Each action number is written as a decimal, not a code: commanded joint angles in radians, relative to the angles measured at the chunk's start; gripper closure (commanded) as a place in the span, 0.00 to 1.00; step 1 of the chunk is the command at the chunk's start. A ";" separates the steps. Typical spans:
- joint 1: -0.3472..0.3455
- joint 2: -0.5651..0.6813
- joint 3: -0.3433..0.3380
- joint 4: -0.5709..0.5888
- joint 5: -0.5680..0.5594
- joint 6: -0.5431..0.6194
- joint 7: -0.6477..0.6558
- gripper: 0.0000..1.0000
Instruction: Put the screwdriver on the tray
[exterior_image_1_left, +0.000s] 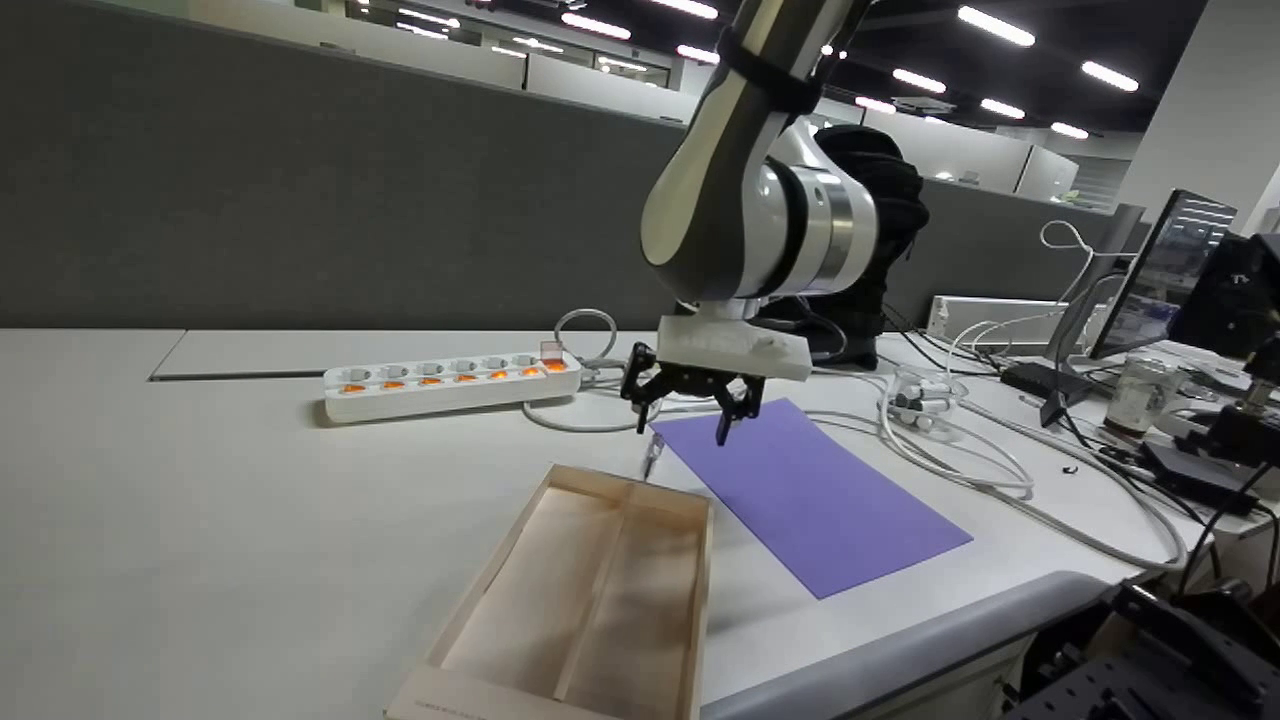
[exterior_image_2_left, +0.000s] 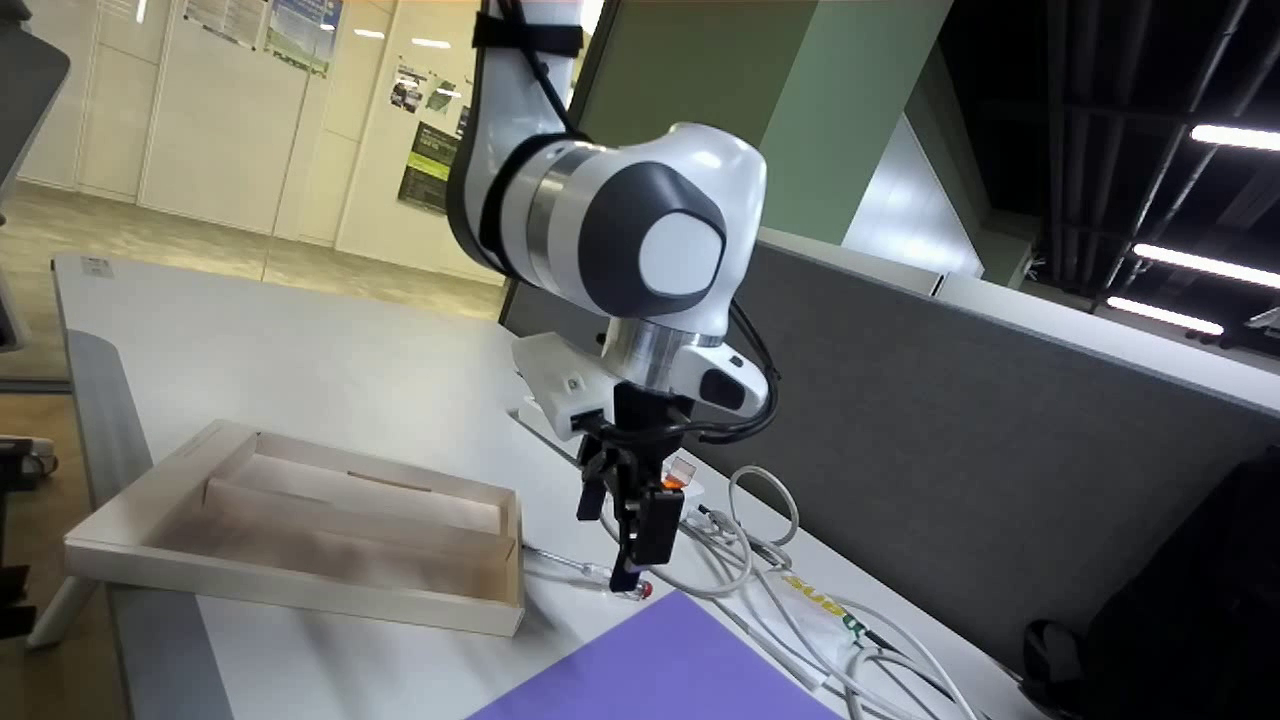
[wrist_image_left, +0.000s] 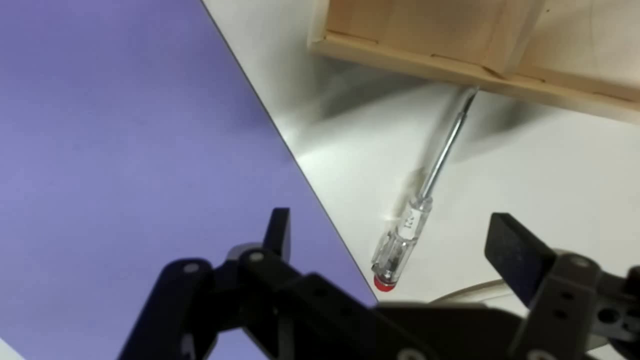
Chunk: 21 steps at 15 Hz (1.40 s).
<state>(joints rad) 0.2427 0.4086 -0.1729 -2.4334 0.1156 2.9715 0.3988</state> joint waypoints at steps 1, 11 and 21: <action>-0.031 0.037 0.010 0.056 0.023 -0.032 0.028 0.00; -0.106 0.178 0.079 0.198 0.078 -0.047 -0.013 0.00; -0.162 0.197 0.151 0.230 0.114 -0.031 -0.043 0.69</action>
<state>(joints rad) 0.1020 0.6119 -0.0475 -2.2095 0.2073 2.9458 0.3756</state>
